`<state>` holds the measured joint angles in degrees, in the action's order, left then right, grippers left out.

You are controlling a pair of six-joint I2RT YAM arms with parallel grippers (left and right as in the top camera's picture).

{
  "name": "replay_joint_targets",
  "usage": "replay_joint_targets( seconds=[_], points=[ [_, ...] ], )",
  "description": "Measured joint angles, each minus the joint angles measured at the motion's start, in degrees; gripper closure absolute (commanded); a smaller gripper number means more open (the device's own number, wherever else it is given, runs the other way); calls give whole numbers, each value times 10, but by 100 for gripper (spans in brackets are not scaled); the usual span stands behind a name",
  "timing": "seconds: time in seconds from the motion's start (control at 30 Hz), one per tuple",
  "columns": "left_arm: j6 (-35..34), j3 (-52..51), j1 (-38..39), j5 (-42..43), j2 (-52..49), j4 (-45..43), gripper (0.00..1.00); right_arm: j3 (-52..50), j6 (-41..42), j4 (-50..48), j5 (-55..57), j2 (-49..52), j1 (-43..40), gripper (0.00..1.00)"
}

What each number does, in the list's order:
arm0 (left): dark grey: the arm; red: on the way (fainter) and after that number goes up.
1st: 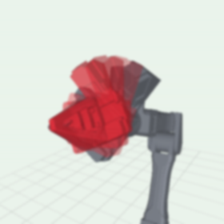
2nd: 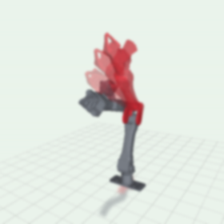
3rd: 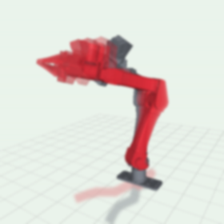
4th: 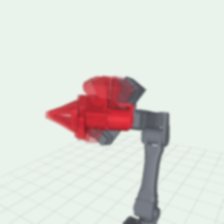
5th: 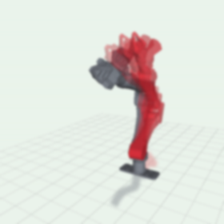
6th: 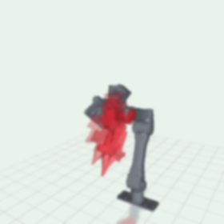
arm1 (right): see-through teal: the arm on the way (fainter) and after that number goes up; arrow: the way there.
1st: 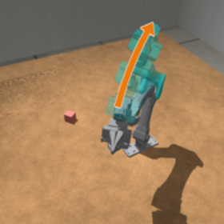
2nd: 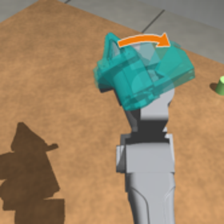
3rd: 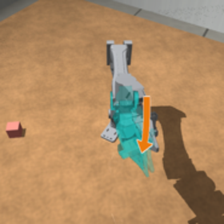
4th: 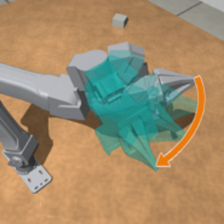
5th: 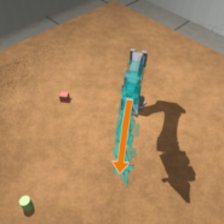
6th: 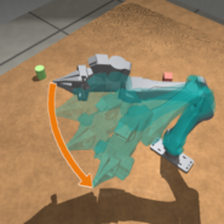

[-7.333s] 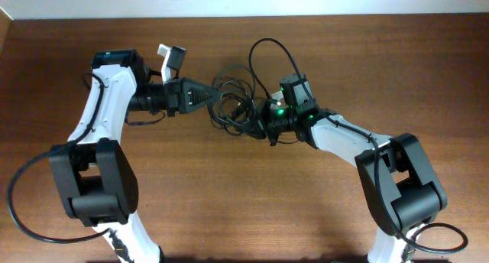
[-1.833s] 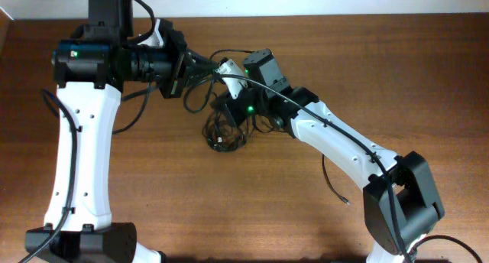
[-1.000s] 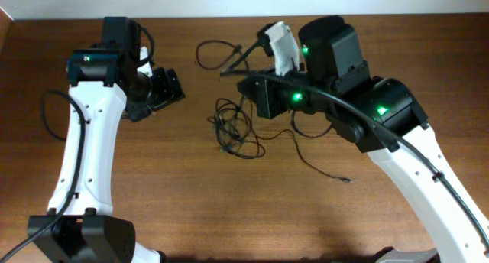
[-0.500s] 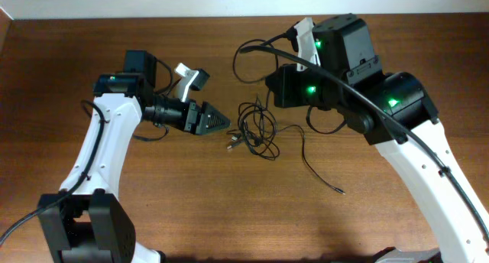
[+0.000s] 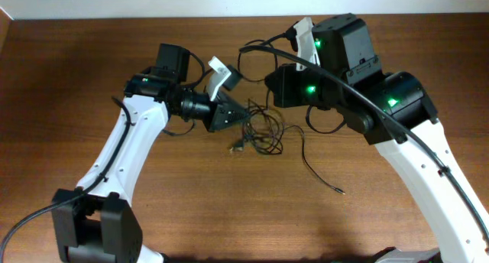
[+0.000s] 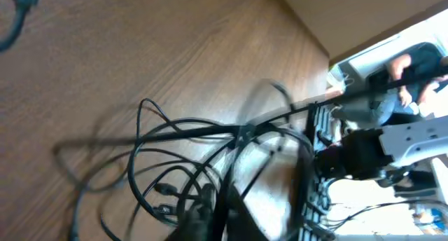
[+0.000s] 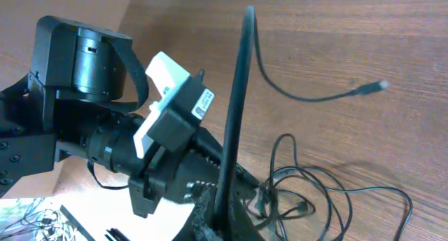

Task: Untangle cables

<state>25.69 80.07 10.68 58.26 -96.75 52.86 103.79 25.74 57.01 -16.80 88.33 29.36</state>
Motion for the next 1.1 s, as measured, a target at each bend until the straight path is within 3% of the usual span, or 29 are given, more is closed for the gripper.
replay_joint_targets(
  seconds=[0.17,0.37,0.53,0.8,1.1],
  points=[
    [-19,0,8,-47,0,-4,100,0,0,0,-2,0,0,96],
    [-183,-6,10,-304,0,-14,100,0,0,-16,-2,-10,0,96],
    [-269,-82,10,-409,0,-67,100,0,-18,-77,3,-83,0,96],
    [-307,-142,10,-473,0,-98,100,3,-78,-243,147,-238,0,96],
    [-356,-197,10,-549,0,-120,100,3,-174,-424,321,-277,0,96]
  ],
)
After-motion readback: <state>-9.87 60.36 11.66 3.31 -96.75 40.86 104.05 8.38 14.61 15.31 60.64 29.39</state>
